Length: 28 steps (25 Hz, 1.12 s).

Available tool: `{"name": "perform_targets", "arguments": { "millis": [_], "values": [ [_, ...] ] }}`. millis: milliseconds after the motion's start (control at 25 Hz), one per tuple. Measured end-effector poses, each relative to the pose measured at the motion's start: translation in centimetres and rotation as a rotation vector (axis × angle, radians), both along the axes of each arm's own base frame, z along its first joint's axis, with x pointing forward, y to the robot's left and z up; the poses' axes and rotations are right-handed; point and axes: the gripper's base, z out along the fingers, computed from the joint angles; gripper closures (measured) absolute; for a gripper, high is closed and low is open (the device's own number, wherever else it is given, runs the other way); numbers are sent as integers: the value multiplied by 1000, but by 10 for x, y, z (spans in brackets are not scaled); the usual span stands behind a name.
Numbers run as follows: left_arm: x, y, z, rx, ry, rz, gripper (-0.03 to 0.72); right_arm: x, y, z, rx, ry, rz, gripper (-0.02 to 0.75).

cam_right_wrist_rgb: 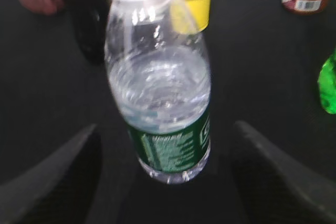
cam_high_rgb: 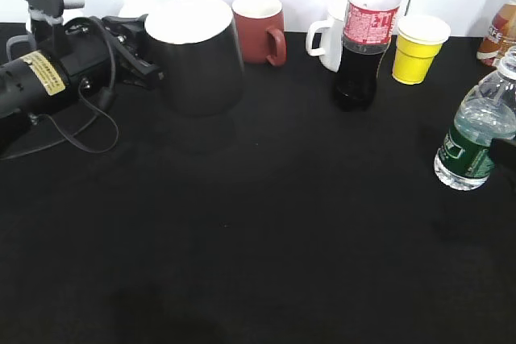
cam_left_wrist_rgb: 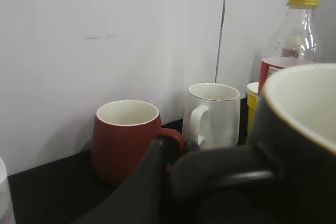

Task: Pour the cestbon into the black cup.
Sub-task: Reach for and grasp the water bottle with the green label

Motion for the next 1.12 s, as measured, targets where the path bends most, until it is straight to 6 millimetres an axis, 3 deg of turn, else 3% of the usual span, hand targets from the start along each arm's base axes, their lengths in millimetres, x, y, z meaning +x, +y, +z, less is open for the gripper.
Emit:
{"name": "perform_targets", "arguments": {
  "millis": [160,480,720,800,920,1120],
  "values": [
    [0,0,0,0,0,0,630,15,2,-23,-29,106,38,66],
    [0,0,0,0,0,0,630,39,-1,-33,-66,26,28,66],
    [0,0,0,0,0,0,631,74,2,-54,-33,33,52,69],
    [0,0,0,0,0,0,631,80,5,-60,21,-44,66,113],
    [0,0,0,0,0,0,631,82,6,-66,48,-74,70,244],
    [0,0,0,0,0,0,631,74,6,-67,61,-77,70,247]
  ]
}}
